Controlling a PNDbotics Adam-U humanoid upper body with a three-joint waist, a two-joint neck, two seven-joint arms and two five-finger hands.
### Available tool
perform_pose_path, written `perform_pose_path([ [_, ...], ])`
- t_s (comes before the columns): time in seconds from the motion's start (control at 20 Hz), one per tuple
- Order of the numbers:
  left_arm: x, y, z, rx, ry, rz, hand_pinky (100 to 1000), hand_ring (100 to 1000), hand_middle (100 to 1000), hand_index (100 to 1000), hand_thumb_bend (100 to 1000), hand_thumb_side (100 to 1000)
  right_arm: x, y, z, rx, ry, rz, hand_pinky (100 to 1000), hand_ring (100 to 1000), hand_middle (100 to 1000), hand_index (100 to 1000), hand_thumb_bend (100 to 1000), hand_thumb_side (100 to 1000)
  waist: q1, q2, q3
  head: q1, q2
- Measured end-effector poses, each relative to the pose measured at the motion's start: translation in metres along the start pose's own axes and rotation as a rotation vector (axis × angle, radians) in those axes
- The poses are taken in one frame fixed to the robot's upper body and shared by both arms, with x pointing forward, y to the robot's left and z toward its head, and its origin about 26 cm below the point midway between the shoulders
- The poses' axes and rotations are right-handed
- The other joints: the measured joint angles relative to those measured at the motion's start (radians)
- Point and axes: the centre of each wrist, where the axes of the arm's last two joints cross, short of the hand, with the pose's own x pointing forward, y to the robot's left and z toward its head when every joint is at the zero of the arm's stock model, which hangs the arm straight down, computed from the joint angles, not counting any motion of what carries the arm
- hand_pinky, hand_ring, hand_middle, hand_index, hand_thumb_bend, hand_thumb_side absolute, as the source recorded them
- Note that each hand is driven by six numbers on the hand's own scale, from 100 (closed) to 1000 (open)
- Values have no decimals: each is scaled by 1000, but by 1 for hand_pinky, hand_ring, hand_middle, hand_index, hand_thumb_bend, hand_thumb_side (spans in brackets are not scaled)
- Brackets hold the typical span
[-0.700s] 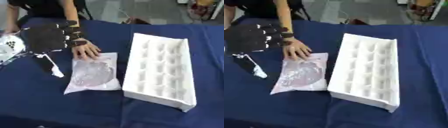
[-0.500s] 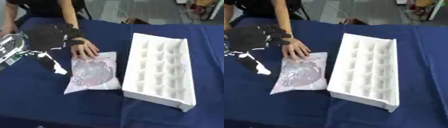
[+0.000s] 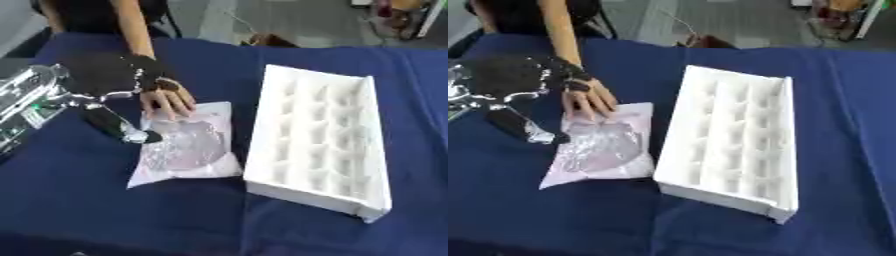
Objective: Pick up objects on the table and place them in the box.
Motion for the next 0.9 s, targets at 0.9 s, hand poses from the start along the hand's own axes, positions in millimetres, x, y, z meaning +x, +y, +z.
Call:
perform_pose_path([
  [0.9, 45, 26, -15, -6, -256, 103, 898, 944, 932, 980, 377, 1000, 1, 1, -1, 1, -5, -2, 599, 701, 833, 938, 100, 737, -2, 8, -4, 0, 0],
])
